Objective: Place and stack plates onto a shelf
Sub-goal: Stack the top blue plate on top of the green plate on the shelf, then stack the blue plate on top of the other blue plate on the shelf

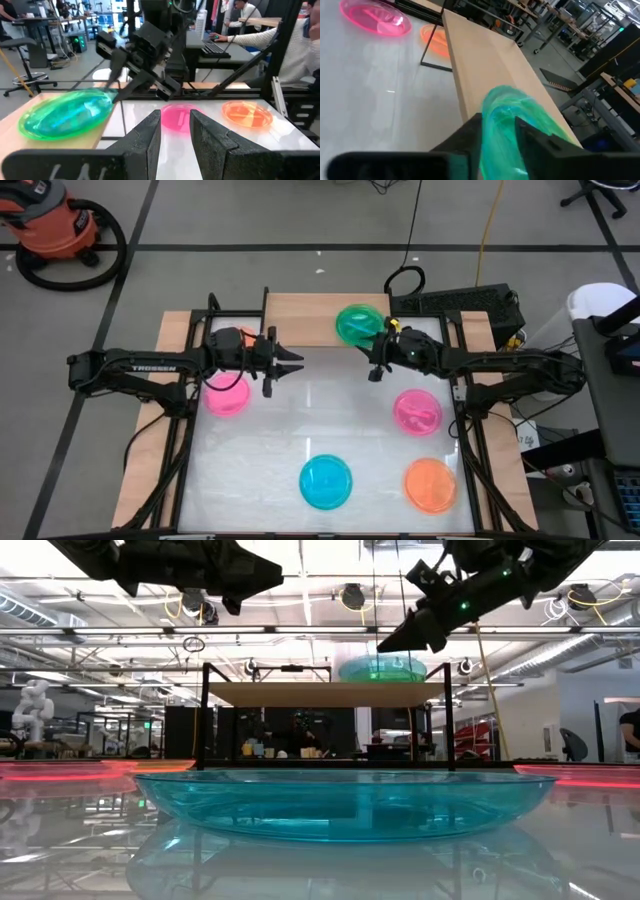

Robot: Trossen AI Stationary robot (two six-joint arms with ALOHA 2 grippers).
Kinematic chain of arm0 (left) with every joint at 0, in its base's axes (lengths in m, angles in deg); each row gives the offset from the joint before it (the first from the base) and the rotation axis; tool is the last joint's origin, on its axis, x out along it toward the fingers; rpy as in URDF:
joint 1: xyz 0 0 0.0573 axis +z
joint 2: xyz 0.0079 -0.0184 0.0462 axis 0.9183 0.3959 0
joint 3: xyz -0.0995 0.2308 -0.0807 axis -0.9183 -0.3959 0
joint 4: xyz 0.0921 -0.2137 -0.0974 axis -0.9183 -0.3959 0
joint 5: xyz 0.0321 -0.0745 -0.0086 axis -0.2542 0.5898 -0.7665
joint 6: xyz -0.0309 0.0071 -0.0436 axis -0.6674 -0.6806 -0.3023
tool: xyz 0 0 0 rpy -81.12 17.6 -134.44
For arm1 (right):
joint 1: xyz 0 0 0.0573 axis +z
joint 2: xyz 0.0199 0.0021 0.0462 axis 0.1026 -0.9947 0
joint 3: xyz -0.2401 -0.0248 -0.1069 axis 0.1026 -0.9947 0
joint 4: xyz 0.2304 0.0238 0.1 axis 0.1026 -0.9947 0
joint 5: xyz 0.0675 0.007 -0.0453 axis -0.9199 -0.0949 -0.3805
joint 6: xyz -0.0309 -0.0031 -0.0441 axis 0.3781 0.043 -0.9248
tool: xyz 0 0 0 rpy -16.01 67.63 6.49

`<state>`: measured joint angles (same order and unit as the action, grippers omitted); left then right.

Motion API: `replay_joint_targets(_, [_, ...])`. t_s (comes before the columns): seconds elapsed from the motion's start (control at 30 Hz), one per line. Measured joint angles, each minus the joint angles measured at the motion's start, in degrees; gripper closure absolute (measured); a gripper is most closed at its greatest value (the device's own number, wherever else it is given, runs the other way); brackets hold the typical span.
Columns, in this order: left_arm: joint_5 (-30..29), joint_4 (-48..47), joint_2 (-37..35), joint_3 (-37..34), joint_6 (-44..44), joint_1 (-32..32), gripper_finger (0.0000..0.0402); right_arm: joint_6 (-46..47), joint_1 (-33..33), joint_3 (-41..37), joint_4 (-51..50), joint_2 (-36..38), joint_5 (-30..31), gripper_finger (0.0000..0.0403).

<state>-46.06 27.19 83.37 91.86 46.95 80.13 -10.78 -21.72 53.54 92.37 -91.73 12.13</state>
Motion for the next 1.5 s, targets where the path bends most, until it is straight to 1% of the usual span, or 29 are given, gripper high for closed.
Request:
replay_joint_targets(0.13, [0.4,-2.7,0.4,0.0,2.1,-3.5,0.0293,1.5,1.3,0.0,1.5,2.2,0.2,0.0256])
replay_joint_targets(0.27, [0.5,-3.2,2.1,0.9,3.4,-7.6,0.0293,2.7,4.0,0.0,3.6,6.2,0.1,0.0238])
replay_joint_targets(0.37, [0.5,-4.5,4.4,3.0,2.9,-10.5,0.0293,3.0,6.1,0.0,3.9,9.8,0.1,0.0237])
replay_joint_targets(0.53, [0.5,-11.4,11.2,6.1,-1.7,-14.4,0.0293,6.9,9.5,0.0,2.2,14.2,0.0,0.0242])
replay_joint_targets(0.67, [0.6,-17.0,18.7,9.4,-6.9,-16.4,0.0293,8.5,12.7,-0.5,1.2,15.7,0.0,0.0242])
replay_joint_targets(0.77, [1.5,-22.3,24.2,12.7,-9.2,-17.7,0.0293,8.6,15.1,-1.9,1.2,16.3,0.0,0.0241])
replay_joint_targets(0.87, [2.4,-24.2,28.9,15.4,-11.8,-19.3,0.0293,9.4,17.2,-3.2,1.3,16.5,0.2,0.0242])
replay_joint_targets(1.0, [5.4,-24.5,33.6,18.8,-11.3,-21.9,0.0293,10.4,19.1,-4.7,1.3,16.6,0.3,0.0242])
replay_joint_targets(1.07, [5.7,-24.8,35.5,20.6,-11.2,-23.0,0.0293,10.2,19.8,-5.5,1.6,16.6,0.4,0.0242])
replay_joint_targets(1.2, [5.7,-27.3,39.6,24.8,-9.4,-24.7,0.0292,10.2,20.4,-6.3,3.4,16.7,3.6,0.0243])
replay_joint_targets(1.27, [5.7,-29.7,41.7,27.0,-8.1,-25.3,0.0285,10.0,20.5,-6.3,3.5,16.6,4.8,0.0243])
replay_joint_targets(1.33, [5.5,-31.3,43.6,29.1,-7.3,-25.5,0.027,10.0,20.5,-6.3,3.4,16.6,4.7,0.0243])
replay_joint_targets(1.5, [2.2,-36.8,46.6,32.5,-5.9,-25.3,0.0212,10.2,20.5,-6.3,3.1,16.6,4.6,0.0243])
